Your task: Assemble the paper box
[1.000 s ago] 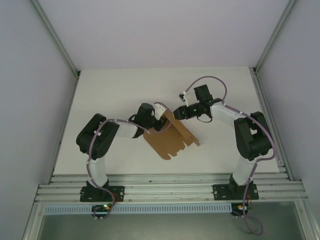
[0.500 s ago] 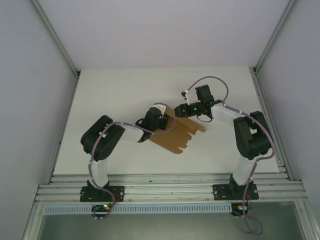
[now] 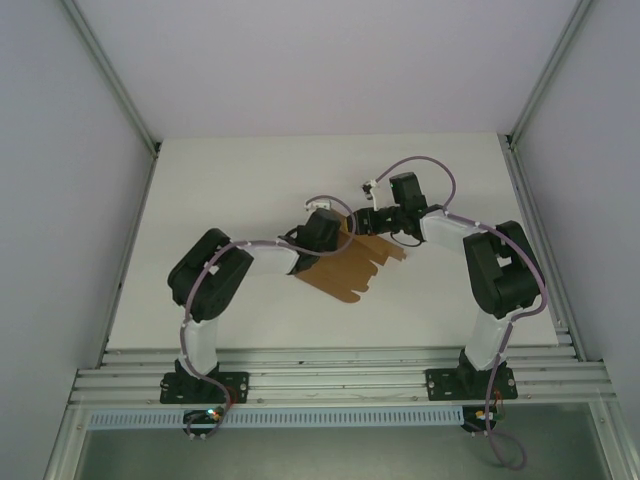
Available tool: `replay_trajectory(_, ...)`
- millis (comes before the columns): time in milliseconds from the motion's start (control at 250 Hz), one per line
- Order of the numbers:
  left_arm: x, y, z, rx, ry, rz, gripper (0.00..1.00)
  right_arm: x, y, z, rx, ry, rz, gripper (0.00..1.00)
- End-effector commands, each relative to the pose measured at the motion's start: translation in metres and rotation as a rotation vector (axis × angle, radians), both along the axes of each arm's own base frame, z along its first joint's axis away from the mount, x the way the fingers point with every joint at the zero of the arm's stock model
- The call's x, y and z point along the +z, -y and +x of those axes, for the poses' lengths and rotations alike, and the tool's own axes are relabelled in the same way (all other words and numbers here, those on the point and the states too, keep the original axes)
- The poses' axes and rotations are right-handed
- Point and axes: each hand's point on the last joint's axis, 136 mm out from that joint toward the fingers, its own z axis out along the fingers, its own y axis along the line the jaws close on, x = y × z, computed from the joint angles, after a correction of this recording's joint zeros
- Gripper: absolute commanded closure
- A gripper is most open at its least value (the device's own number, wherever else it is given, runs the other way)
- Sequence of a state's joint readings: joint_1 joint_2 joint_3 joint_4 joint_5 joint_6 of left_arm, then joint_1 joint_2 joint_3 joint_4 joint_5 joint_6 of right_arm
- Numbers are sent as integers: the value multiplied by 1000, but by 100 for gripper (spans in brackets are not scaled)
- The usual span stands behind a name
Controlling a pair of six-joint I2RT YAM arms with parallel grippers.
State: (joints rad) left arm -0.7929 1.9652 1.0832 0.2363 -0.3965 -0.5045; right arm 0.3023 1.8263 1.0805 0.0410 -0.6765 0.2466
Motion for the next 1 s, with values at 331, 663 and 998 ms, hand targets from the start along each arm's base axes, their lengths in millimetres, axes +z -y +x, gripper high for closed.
replay_trajectory(331, 45, -25, 0, -42, 163, -125, 100, 39, 46, -2, -159, -50, -108, 39)
replay_trajectory(663, 47, -33, -20, -54, 76, -196, 100, 132, 92, -9, -233, 252, -146, 0)
replay_trajectory(998, 49, -25, -21, -73, 58, -248, 100, 107, 98, -33, -201, 254, -266, 0)
